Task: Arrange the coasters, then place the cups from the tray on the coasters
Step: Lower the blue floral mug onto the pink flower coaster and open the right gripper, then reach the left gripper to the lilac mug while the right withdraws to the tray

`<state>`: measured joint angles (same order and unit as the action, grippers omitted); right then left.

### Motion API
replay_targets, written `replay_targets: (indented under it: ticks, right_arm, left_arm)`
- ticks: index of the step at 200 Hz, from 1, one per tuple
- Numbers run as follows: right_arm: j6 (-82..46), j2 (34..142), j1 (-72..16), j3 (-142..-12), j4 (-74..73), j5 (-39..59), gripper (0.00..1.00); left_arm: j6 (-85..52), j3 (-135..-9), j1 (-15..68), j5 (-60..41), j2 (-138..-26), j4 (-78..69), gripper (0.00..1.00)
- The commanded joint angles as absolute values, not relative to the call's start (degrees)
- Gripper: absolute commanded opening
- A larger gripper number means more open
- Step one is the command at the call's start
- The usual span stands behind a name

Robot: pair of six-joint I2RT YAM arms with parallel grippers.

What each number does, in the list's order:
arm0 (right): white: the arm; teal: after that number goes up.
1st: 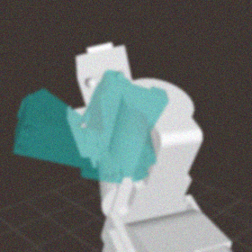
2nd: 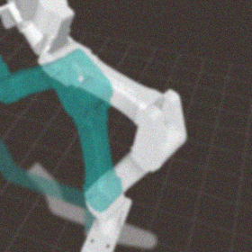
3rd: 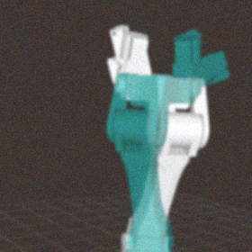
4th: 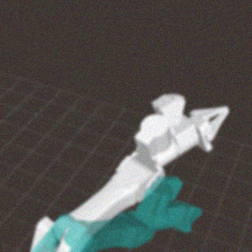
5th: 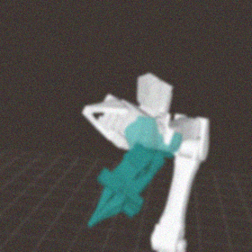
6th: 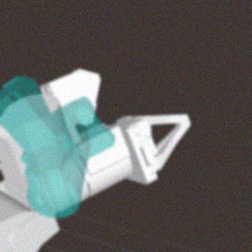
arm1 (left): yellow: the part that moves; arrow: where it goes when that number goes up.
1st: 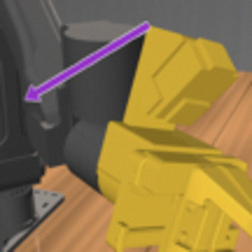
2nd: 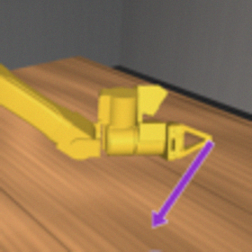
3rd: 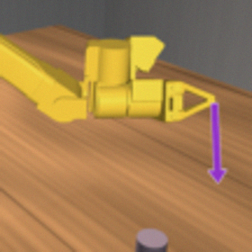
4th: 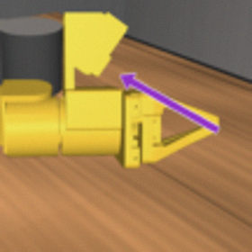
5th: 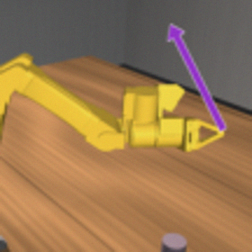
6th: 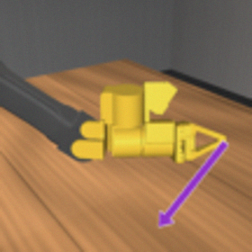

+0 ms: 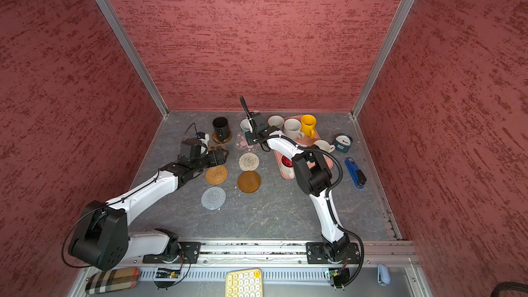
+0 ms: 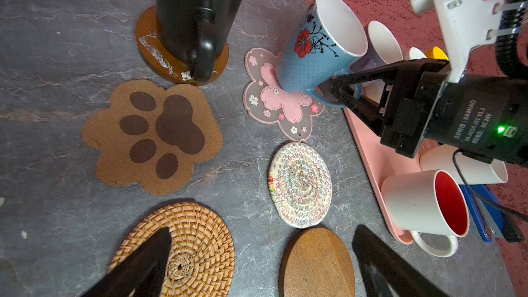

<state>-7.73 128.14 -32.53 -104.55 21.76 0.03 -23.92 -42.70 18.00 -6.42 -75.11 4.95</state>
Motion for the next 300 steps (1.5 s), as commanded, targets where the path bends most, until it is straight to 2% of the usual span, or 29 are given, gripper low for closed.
replay_targets:
  ticks: [1, 28, 59, 76, 116, 139, 222, 300]
  right_arm:
    - [-7.45, 127.53, -32.37, -104.25, 16.54, 0.62, 0.00]
    - [-7.52, 127.29, -32.35, -103.38, 16.28, 0.44, 0.00]
    - [-7.59, 126.93, -32.42, -102.64, 16.05, 0.14, 0.10]
    - [-7.61, 126.61, -32.43, -102.16, 15.71, 0.10, 0.19]
    - [-7.77, 125.62, -32.44, -101.10, 15.31, 0.18, 0.49]
    - [-7.71, 124.59, -32.43, -100.47, 15.22, 0.11, 0.59]
    - [-8.34, 114.94, -32.43, -93.81, 12.95, 1.05, 0.74]
    - [-11.85, 95.89, -32.25, -74.43, 6.85, 0.46, 0.81]
  left_arm:
    - [-23.34, -42.00, 17.62, -6.92, -75.41, 3.43, 1.00]
    - [-23.29, -42.01, 17.62, -6.90, -75.14, 3.51, 1.00]
    - [-23.36, -41.99, 17.60, -6.88, -74.88, 3.64, 1.00]
    - [-23.38, -42.01, 17.59, -6.89, -74.71, 3.90, 1.00]
    - [-23.34, -42.39, 17.64, -6.48, -73.33, 5.33, 1.00]
    - [-23.20, -42.86, 17.58, -6.09, -71.88, 6.81, 1.00]
    - [-22.26, -47.77, 18.12, -5.45, -65.02, 16.62, 1.00]
    - [-19.33, -60.45, 25.75, -1.85, -66.72, 28.98, 1.00]
